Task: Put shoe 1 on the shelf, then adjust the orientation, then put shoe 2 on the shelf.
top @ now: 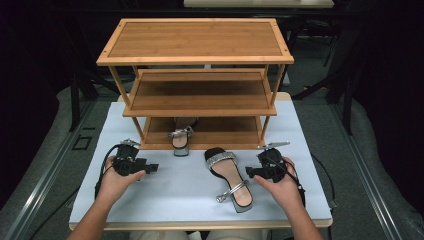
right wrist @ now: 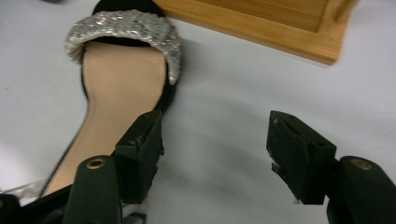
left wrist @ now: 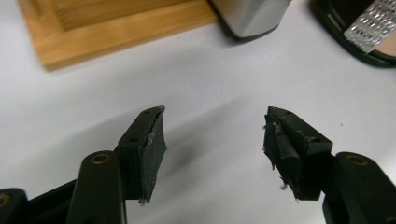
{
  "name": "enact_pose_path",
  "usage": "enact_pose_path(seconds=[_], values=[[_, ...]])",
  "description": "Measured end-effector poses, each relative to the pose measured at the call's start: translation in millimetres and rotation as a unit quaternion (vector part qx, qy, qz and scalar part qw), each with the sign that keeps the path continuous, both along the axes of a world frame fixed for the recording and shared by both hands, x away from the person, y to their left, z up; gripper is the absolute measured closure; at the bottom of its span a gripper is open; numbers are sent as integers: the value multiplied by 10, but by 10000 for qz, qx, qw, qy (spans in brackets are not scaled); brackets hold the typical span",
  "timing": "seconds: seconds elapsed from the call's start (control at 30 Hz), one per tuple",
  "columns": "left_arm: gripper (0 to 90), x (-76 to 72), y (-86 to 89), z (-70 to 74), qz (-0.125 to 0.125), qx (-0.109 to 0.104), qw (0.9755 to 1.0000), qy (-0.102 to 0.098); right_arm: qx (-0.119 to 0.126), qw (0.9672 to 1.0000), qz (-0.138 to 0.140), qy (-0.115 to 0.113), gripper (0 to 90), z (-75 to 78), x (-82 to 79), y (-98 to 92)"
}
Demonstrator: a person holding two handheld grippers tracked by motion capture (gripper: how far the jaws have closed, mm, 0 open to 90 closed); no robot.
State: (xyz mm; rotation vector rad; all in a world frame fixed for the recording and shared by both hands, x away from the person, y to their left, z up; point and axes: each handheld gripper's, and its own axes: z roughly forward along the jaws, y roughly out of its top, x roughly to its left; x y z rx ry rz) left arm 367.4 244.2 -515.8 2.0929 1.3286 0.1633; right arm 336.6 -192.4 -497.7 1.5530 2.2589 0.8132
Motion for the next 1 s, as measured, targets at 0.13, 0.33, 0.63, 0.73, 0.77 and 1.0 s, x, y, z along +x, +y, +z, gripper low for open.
enact_pose_path(seconds=[0.13,0.33,0.63,0.73,0.77,1.0], values=[[378,-1,50,-35,8,164,9998,92,166,9992,250,269,353,92,35,65],[378,-34,80,13,29,49,10000,-1,-15,9971,493,575,318,212,88,270],[379,-48,117,18,66,-46,10000,-1,-311,9943,610,822,307,225,139,508],[379,-42,107,9,39,-44,10000,28,-309,9943,689,752,313,166,100,557],[379,-42,107,9,39,-44,10000,28,-273,9939,704,805,313,156,95,568],[379,-42,111,-9,59,-53,10000,45,-469,9933,730,758,312,30,33,657]])
